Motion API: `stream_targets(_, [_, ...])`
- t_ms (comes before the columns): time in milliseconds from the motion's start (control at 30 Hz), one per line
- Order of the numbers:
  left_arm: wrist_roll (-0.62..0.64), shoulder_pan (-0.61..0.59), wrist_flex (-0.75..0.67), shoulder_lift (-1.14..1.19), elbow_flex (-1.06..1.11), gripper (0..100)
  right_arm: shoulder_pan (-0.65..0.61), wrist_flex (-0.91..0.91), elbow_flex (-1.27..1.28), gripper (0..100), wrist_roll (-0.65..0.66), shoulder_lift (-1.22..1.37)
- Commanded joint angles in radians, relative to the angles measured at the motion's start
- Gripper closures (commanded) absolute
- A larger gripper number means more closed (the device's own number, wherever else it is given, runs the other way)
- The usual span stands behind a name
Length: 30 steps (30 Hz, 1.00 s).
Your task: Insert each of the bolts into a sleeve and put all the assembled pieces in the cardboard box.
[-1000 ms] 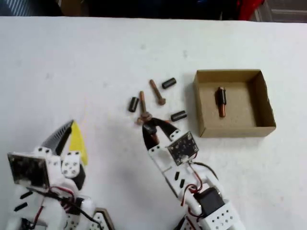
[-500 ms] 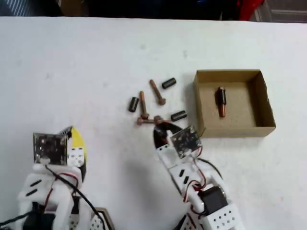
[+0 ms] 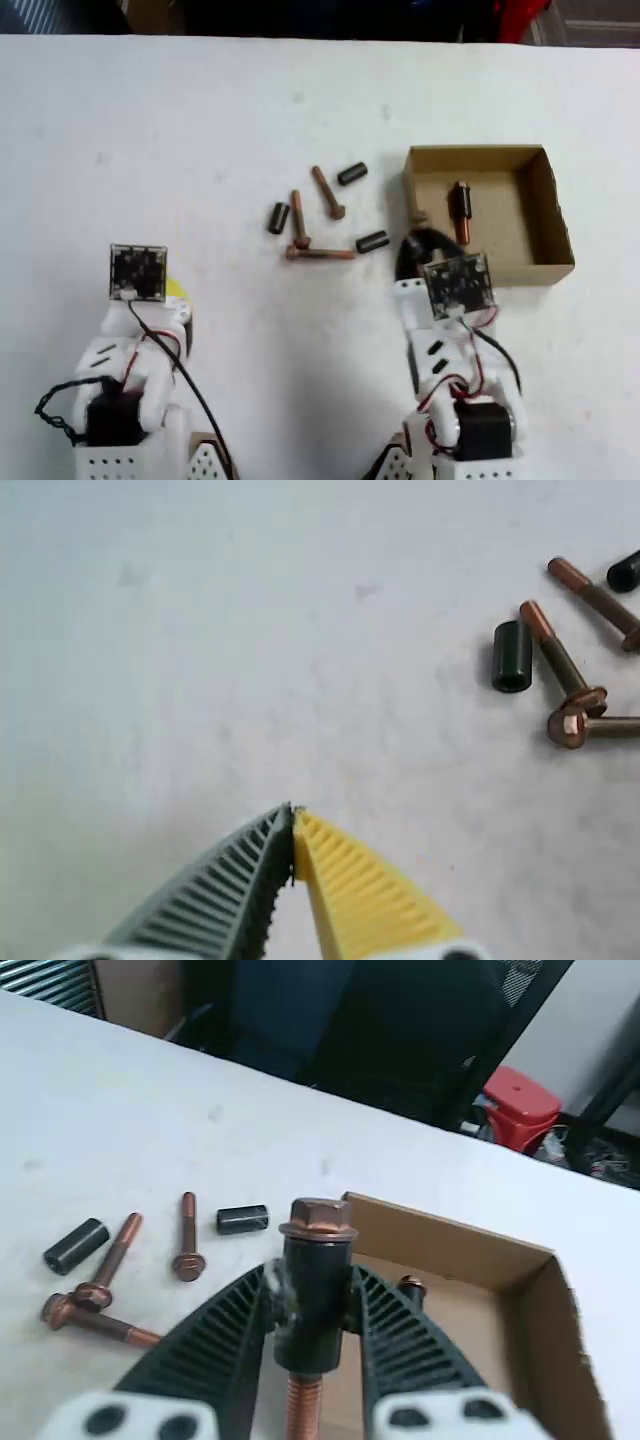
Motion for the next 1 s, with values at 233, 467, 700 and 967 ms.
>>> stream_targets(233, [-0.006,-0.002,-0.003,-0.016,0.109,98,0.058,0.038,-0.287,98.1,0.038,0.318])
stream_targets(467, [-0.006,-0.002,0.072,-0.016,0.112,98,0.096,-0.013,-0.457,98.1,0.038,0.72])
stream_targets(700, [-0.006,-0.001,0.078,-0.016,0.146,98,0.223,-0.16,-0.574,98.1,0.04,1.09])
stream_targets(967, [-0.014,0.065,0.117,-0.015,0.16,98,0.288,-0.209,-0.793,98.1,0.04,1.503])
